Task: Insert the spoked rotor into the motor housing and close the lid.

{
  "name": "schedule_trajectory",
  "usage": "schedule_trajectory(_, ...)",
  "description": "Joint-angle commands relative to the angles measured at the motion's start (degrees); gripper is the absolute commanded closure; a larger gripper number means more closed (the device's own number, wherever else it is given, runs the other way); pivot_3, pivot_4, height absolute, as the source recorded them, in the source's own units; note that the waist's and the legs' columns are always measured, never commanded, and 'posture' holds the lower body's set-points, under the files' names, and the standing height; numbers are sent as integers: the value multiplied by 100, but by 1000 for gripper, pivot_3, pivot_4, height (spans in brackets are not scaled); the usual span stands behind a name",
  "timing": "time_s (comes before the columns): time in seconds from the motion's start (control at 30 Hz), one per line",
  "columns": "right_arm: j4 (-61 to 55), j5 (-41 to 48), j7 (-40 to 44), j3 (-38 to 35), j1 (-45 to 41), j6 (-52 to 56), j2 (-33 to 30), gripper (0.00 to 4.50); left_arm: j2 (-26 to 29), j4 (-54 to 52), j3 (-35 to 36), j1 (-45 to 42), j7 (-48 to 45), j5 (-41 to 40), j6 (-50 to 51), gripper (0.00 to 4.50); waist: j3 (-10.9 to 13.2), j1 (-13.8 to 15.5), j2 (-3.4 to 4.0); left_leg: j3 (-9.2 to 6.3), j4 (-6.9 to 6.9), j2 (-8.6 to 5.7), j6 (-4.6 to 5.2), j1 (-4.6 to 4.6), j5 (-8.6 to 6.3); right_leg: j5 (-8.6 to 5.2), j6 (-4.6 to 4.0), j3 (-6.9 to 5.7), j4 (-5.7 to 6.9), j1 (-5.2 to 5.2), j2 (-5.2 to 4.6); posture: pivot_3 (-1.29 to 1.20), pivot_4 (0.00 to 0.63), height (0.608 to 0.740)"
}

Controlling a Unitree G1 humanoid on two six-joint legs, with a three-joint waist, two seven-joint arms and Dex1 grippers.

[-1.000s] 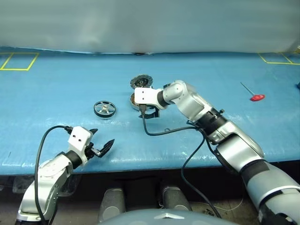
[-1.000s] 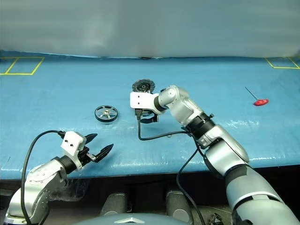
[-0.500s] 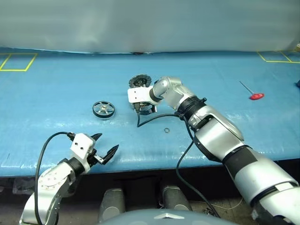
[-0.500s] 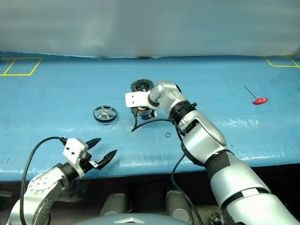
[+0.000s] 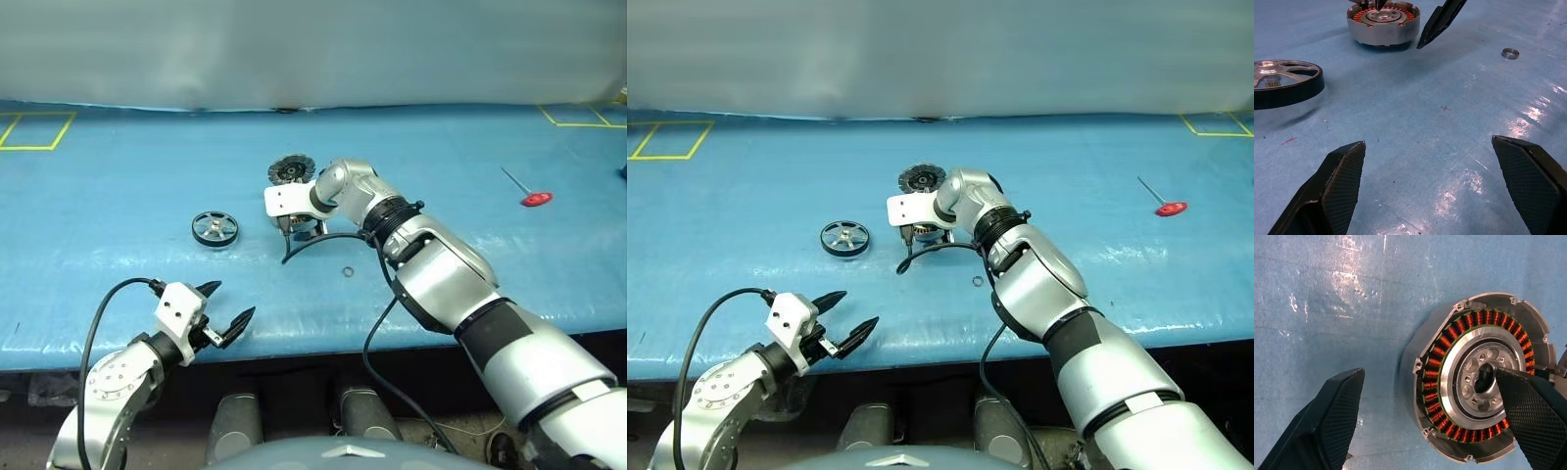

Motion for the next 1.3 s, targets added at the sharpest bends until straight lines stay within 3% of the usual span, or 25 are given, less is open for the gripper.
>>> schedule_trajectory(0.03,52,-69,-27,-141,-146,-40,81,17,-68,-248,-2,29,55,34,-158,0,0,-1,0,0,0,0,0,1,0,0,0,0,0,1,0,0,150,740)
schedule_trajectory(0.2,165,-171,-101,-160,-127,-48,116,17,-132,-268,-5,76,119,75,-205,0,1,-5,1,-1,0,0,0,2,0,0,0,0,2,0,0,0,150,740)
schedule_trajectory(0.3,178,-211,-135,-201,-123,-62,134,669,-143,-281,-4,112,147,82,-211,0,1,-5,2,0,0,0,0,1,0,0,0,0,2,0,0,0,150,740)
schedule_trajectory(0.5,175,-289,-139,-247,-110,-124,156,2465,-152,-288,-40,133,162,93,-227,0,1,-5,2,-1,-2,0,0,2,0,0,-1,-1,1,1,0,0,150,740)
schedule_trajectory(0.93,-459,-225,651,-320,366,39,202,2466,-128,-217,-93,67,136,63,-175,0,-1,-21,0,-2,-3,1,0,7,0,-1,-1,-1,2,4,2,0,150,740)
schedule_trajectory(1.3,-3994,-114,1526,-27,2650,1251,-254,2466,-93,-99,-161,-125,12,16,-78,0,-75,-136,-22,4,-19,12,-8,101,-7,-21,-25,-1,17,71,8,0,150,740)
